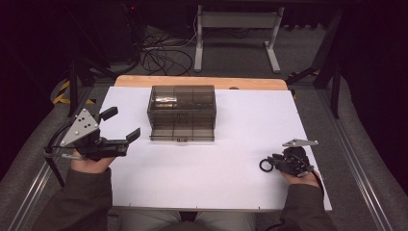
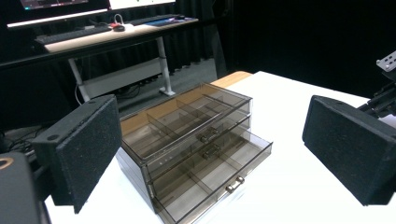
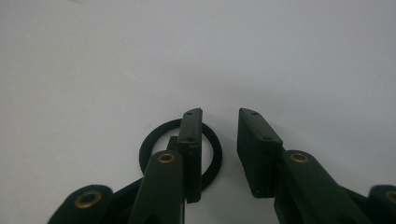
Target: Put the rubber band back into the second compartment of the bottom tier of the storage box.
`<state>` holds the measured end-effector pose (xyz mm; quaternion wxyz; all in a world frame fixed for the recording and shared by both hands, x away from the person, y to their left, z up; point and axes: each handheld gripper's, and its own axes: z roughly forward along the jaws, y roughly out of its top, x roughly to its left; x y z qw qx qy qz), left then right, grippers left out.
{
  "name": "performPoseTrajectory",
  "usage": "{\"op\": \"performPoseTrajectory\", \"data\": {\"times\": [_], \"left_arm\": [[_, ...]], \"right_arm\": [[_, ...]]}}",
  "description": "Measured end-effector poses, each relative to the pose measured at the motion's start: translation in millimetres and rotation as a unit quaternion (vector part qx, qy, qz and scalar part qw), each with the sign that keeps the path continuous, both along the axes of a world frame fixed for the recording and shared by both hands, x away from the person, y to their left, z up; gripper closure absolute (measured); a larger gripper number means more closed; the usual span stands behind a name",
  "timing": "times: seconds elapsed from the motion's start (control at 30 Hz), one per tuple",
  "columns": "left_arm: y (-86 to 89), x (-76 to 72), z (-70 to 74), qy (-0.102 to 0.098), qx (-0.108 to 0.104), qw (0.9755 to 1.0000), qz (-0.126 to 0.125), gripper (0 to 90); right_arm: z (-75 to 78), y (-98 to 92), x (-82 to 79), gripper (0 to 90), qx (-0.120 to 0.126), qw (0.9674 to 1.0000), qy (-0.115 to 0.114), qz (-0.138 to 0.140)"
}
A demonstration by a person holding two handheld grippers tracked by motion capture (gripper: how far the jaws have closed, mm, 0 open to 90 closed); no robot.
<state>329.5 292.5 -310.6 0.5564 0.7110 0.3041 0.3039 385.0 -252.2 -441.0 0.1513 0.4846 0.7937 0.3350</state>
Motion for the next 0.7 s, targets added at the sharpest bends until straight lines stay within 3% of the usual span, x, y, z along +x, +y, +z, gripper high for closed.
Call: {"op": "performPoseTrajectory", "data": {"times": [0.7], "left_arm": [[-1.3, 0.9, -1.5, 0.003, 0.003, 1.0, -0.001, 5.7]], "right_arm": [[-5.7, 4.7, 1.1, 82.2, -0.022, 0.9997, 0.008, 0.011]]}}
